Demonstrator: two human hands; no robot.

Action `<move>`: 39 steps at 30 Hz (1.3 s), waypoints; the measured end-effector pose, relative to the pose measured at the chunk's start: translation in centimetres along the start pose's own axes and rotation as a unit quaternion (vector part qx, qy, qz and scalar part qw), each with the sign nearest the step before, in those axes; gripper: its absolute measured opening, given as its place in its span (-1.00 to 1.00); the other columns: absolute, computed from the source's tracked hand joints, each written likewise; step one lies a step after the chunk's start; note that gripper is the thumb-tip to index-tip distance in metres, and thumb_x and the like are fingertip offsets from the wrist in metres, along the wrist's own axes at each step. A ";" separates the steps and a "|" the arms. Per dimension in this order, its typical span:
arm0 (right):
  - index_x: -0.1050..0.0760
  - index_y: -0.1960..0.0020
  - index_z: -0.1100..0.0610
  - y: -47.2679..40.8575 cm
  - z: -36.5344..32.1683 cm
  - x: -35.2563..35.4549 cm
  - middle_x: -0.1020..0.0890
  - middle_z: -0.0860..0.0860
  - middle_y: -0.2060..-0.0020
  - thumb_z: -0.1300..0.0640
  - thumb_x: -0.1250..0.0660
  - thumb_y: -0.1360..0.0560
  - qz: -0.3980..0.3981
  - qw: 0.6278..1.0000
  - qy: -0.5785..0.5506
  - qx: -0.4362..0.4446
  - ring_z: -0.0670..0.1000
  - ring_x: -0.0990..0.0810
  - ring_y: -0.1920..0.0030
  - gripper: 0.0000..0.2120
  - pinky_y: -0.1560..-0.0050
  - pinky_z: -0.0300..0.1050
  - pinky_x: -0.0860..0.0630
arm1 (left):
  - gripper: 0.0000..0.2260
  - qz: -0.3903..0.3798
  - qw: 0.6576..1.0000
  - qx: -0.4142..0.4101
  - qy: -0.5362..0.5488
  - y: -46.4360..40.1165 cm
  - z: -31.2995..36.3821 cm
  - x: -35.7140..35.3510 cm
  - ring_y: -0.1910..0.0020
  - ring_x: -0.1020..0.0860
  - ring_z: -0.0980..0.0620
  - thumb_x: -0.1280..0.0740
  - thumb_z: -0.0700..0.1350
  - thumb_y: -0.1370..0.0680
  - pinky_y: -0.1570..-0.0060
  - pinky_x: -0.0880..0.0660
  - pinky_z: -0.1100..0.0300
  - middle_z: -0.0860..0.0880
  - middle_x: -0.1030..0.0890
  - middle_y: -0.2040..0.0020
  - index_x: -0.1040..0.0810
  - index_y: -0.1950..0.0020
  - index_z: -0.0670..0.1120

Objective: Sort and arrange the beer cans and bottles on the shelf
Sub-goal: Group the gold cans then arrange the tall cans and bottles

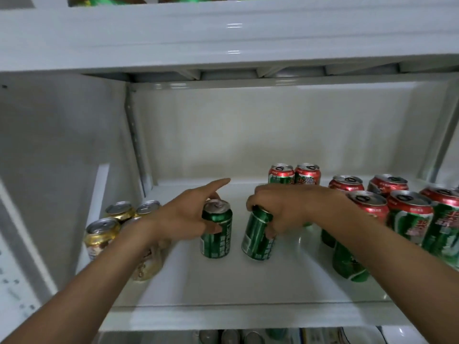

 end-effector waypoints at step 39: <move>-0.56 -0.13 -0.12 -3.9 -3.3 -2.5 -0.57 -0.10 0.03 -0.16 -0.64 -0.28 0.242 0.912 -0.332 0.005 -0.19 -0.56 0.04 -0.52 0.13 -0.42 -0.44 | -0.23 -0.059 0.991 0.013 -0.118 1.6 -3.7 -1.0 -0.40 -0.37 0.10 -0.38 -0.12 -0.62 -0.29 -0.37 0.23 0.12 -0.36 -0.43 0.03 -0.67 0.17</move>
Point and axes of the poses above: each hand's wrist, its own y-axis away from the middle knuckle, its own x-axis out of the back of the hand, z = x × y, the point moved 10 cm from there along -y, towards the middle knuckle
